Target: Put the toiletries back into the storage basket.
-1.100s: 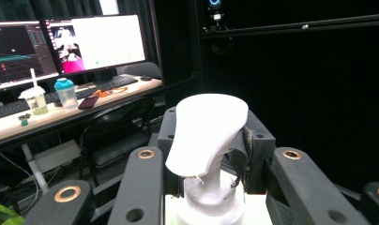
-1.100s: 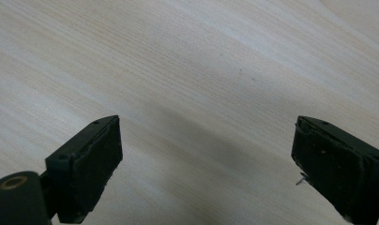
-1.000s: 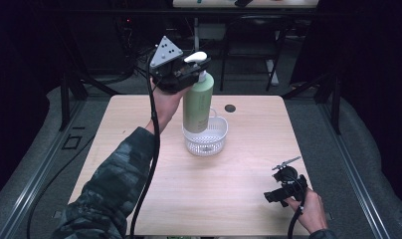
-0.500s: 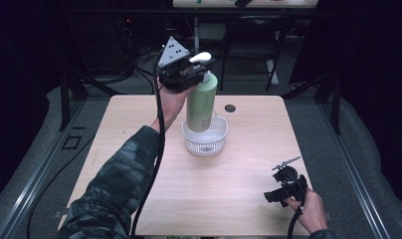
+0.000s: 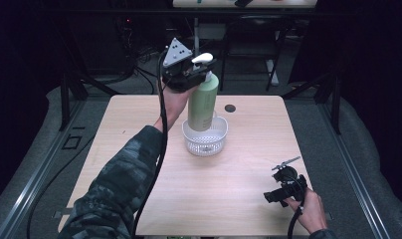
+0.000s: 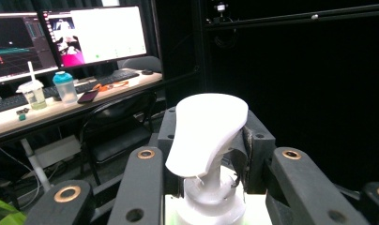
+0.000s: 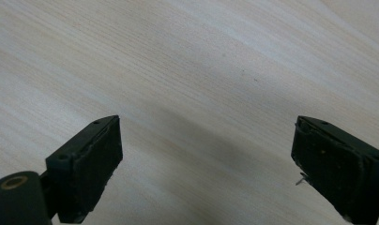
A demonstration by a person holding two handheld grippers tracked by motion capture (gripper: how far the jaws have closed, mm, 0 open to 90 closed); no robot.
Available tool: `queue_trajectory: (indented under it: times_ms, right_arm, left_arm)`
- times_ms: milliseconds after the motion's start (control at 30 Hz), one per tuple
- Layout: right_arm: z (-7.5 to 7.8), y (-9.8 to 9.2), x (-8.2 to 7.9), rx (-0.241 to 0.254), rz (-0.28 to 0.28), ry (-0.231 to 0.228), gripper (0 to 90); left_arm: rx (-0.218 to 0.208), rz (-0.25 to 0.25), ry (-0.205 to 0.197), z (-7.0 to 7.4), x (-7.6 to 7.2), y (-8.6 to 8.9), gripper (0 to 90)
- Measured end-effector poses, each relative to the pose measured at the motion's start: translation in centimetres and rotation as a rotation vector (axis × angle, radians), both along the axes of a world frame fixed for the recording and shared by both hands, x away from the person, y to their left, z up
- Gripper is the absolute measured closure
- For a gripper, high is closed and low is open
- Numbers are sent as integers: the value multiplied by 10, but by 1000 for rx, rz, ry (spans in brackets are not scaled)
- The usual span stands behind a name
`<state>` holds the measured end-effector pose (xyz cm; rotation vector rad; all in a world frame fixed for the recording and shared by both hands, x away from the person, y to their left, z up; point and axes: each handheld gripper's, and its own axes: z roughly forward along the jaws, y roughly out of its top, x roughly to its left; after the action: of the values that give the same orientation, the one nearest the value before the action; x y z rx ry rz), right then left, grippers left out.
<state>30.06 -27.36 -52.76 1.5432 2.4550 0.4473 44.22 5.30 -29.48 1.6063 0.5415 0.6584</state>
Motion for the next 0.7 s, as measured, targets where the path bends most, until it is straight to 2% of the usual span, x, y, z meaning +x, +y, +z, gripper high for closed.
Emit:
queue_trajectory:
  times_ms: [700]
  right_arm:
    - [0, 0, 0, 0, 1, -1, 88]
  left_arm:
    - [-7, 3, 14, -12, 11, -8, 675]
